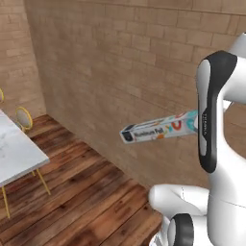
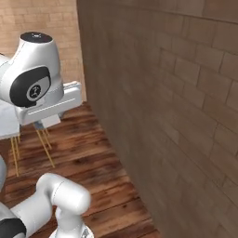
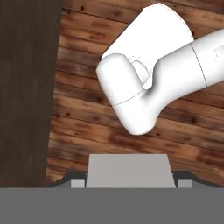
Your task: Retrieve the tupperware and aluminum foil from the cabinet and place them on the dining counter near the plate with sweet potato and cucumber to prepare for storing leftovers.
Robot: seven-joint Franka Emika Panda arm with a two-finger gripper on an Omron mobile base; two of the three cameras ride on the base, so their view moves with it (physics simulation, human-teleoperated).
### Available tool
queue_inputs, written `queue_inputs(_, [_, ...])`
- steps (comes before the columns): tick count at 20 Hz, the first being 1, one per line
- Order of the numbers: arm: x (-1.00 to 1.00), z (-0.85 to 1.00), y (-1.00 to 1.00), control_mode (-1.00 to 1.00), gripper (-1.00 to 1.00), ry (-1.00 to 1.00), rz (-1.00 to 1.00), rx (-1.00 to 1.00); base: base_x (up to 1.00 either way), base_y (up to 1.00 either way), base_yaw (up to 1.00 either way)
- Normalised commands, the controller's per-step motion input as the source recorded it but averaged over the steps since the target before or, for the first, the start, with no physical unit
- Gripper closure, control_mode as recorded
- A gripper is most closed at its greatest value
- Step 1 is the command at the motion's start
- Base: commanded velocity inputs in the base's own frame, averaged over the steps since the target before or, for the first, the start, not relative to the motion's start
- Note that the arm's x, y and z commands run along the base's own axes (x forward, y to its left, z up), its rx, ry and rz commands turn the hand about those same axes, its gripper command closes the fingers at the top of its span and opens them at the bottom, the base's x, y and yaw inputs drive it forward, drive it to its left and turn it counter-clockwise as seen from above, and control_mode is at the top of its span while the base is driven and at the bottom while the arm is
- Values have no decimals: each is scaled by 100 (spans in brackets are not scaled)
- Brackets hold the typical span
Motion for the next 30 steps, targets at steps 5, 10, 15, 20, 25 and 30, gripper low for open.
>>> queue_inputs(5, [0, 0, 0, 100, 100, 0, 0, 0, 100, -49, 53])
queue_inputs(10, [0, 0, 0, 100, 100, 0, 0, 0, 100, -47, 46])
queue_inputs(15, [0, 0, 0, 100, 100, 0, 0, 0, 100, -43, 35])
queue_inputs(20, [0, 0, 0, 100, 100, 0, 0, 0, 100, -43, 34])
queue_inputs(25, [0, 0, 0, 100, 100, 0, 0, 0, 100, -30, 33])
queue_inputs(30, [0, 0, 0, 100, 100, 0, 0, 0, 100, -29, 35])
